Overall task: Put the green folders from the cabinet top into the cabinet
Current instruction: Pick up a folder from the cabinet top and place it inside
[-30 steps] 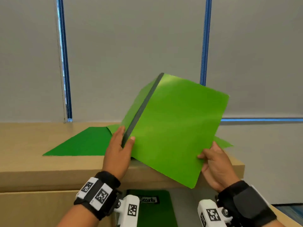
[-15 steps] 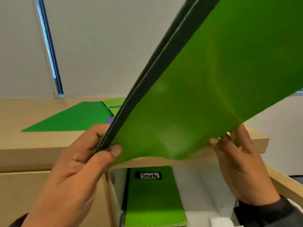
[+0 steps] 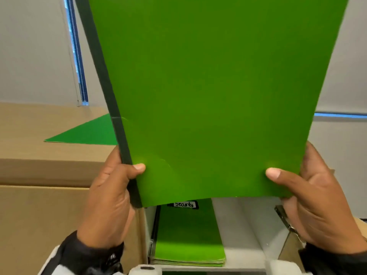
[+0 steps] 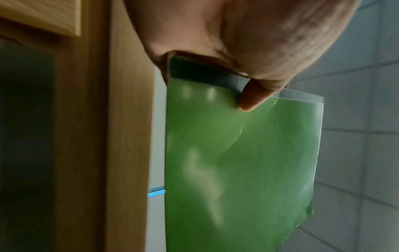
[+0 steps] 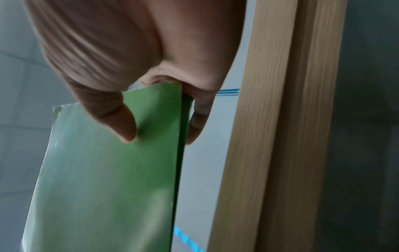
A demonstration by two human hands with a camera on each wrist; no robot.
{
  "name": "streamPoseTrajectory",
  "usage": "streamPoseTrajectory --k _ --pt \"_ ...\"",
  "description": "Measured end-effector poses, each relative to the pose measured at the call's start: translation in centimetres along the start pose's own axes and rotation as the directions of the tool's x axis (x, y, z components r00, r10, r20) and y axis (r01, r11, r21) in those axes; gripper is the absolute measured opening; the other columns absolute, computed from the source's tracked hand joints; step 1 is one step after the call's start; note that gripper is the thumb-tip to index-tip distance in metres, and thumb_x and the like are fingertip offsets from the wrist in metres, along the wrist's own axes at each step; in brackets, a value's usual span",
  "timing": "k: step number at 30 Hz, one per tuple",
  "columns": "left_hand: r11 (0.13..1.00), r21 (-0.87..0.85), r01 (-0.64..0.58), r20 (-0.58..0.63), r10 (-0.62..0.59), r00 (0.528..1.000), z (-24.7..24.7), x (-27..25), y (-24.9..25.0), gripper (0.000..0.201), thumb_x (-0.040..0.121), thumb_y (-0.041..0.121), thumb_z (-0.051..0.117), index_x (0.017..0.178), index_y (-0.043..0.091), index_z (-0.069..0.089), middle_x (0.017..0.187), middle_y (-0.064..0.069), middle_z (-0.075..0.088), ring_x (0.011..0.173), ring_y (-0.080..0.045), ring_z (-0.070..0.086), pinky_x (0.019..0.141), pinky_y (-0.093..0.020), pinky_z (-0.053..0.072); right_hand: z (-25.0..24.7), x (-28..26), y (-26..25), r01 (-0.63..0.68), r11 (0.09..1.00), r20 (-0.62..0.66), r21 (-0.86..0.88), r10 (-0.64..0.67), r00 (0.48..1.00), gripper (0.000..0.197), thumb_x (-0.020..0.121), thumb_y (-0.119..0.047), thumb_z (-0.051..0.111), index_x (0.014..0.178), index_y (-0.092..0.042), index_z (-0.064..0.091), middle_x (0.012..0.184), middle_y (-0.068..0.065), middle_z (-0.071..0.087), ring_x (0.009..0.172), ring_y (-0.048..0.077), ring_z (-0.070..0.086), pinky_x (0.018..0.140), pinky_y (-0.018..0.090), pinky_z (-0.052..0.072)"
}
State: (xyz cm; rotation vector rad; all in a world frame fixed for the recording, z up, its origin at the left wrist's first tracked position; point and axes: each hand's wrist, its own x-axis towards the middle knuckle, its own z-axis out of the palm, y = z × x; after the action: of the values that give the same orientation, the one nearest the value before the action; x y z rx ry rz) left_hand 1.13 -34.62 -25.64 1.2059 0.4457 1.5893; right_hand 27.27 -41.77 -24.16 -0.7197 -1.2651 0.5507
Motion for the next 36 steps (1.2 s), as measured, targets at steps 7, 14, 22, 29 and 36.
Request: streamPoseTrajectory --k 7,14,22,29,36 --pt "0.976 0.182 0.116 -0.035 -0.111 0.993 -2.0 -1.2 -5.9 0.037 0.077 -0.018 0.037 0.062 0.011 0.055 0.052 0.012 0.058 0.043 0.0 0.05 0.046 -0.012 0.041 -3.2 -1.1 4.1 -0.333 0.938 0.151 -0.092 0.344 0.927 0.049 0.074 0.009 0.06 0.108 -0.023 0.072 0.113 0.007 0.072 0.104 0.024 0.068 0.088 0.036 0.056" --pt "0.893 0.391 0.222 0.002 -0.242 0.97 -4.4 -3.6 -13.4 0.023 0.075 -0.019 0.043 0.07 0.0 0.056 0.065 0.005 0.065 0.062 -0.006 0.058 0.056 -0.017 0.047 -5.4 -4.2 12.2 -0.617 0.758 0.108 -0.213 0.646 0.756 0.044 0.065 0.004 0.066 0.106 -0.011 0.067 0.105 0.005 0.075 0.102 0.023 0.07 0.091 0.031 0.055" --pt "0.736 0.426 0.526 -0.095 -0.543 0.835 -6.5 -5.5 -20.3 0.031 0.057 0.006 0.044 0.08 0.012 0.064 0.08 0.004 0.07 0.076 -0.016 0.065 0.07 -0.029 0.051 -7.7 -7.0 19.6 -0.757 0.549 0.035 -0.354 0.817 0.575 0.033 0.073 0.015 0.063 0.1 -0.002 0.07 0.104 0.012 0.074 0.106 0.033 0.066 0.098 0.042 0.05" --pt "0.549 0.525 0.65 -0.253 -0.629 0.735 -8.4 -5.0 -23.9 0.022 0.055 0.009 0.047 0.076 0.003 0.049 0.064 -0.01 0.042 0.061 -0.021 0.039 0.059 -0.034 0.033 -7.5 -7.0 22.0 -0.846 0.53 0.006 -0.056 0.848 0.53 0.04 0.079 0.012 0.062 0.117 -0.001 0.06 0.115 0.019 0.069 0.108 0.034 0.066 0.098 0.052 0.048" --pt "0.341 0.671 0.658 -0.332 -0.655 0.679 -7.5 -4.0 -25.1 0.01 0.089 0.012 0.043 0.083 0.02 0.044 0.104 -0.015 0.057 0.101 -0.032 0.059 0.084 -0.033 0.046 -8.1 -7.4 26.0 -0.849 0.513 -0.129 -0.126 0.84 0.527 0.031 0.081 0.001 0.067 0.112 -0.001 0.063 0.105 0.021 0.072 0.095 0.037 0.069 0.085 0.055 0.055"
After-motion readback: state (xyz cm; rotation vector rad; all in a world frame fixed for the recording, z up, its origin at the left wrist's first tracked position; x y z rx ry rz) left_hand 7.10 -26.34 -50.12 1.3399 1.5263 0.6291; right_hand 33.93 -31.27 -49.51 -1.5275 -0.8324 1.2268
